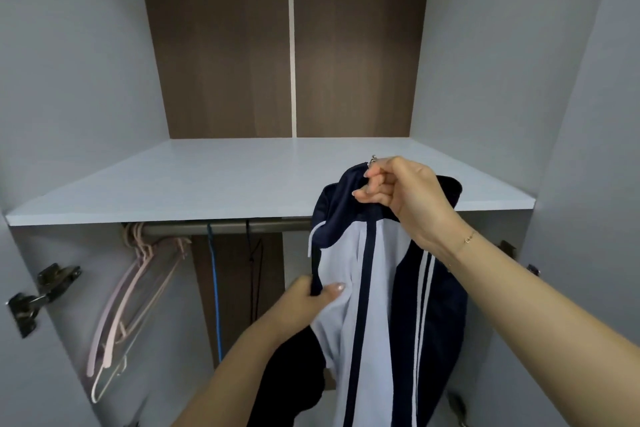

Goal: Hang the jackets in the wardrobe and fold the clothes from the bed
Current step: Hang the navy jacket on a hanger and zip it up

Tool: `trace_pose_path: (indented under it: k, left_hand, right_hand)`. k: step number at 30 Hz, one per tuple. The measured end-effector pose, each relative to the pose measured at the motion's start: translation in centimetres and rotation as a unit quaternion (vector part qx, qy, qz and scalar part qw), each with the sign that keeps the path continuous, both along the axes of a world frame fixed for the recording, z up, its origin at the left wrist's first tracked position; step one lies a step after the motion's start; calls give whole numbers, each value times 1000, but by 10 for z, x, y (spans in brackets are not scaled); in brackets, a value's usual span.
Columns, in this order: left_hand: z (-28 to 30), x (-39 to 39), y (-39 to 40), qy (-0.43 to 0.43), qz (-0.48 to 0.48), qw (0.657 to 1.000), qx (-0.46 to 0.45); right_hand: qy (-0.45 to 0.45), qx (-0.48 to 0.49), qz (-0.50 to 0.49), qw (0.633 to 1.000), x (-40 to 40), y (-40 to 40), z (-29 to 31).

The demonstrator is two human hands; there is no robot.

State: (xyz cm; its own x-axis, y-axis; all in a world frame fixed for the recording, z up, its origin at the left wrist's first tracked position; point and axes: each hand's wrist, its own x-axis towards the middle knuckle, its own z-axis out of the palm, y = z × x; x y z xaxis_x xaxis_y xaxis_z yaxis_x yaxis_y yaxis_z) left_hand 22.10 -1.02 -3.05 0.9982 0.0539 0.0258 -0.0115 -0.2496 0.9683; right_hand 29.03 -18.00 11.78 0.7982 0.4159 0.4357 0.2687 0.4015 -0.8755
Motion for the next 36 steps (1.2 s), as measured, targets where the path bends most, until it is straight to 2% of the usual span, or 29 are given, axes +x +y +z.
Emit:
trace_pose_path:
  k: [3,7,10,12,13,15,19,21,23,27,30,32,36]
  left_hand:
    - [-11,-15,-2,-22,43,997,-52]
    - [-18,-40,3,-15,54,997,-60]
    - [-23,-56,2,6,30,999,-28]
    - [-28,-65,0,9,11,1000,-11]
    - [-29,-69,-1,8,2,1000,2]
    - [-34,-75,-2,9,-25,999,28]
    - [-39,-85,-4,4,-83,995,49]
    - [-41,-91,-2,7,-105,993,56]
    - [-42,-99,2,11,-121,992,46]
    - [-46,-114,18,12,-146,988,49]
    - [-60,-120,47,-30,-135,973,185]
    - [-75,-124,66,-57,-99,953,281]
    - [-111,-131,87,-101,-71,942,312]
  right_hand:
    - [-34,-32,-16,999,-12,-25,-18]
    - [-90,-213,9,973,-42,-66,-54]
    - [-86,-388,-14,917,-62,-87,-74]
    - [-138,-476,-112,861,-70,-97,-82]
    - [-169,-490,-164,840,-74,-98,-84]
    - [-226,-460,-205,834,-84,-93,-87]
    - [-260,-412,-79,869,-101,-61,-97]
    - [-260,-374,-64,888,-109,-43,-103]
    - [-215,-328,-41,919,-114,-34,-106]
    - [-137,-255,-8,957,-115,-32,-115]
    - [-28,-177,-56,982,-106,-44,-125]
    - [46,-137,-98,985,-100,-57,-134]
    - [85,-116,-119,982,-95,-66,-150]
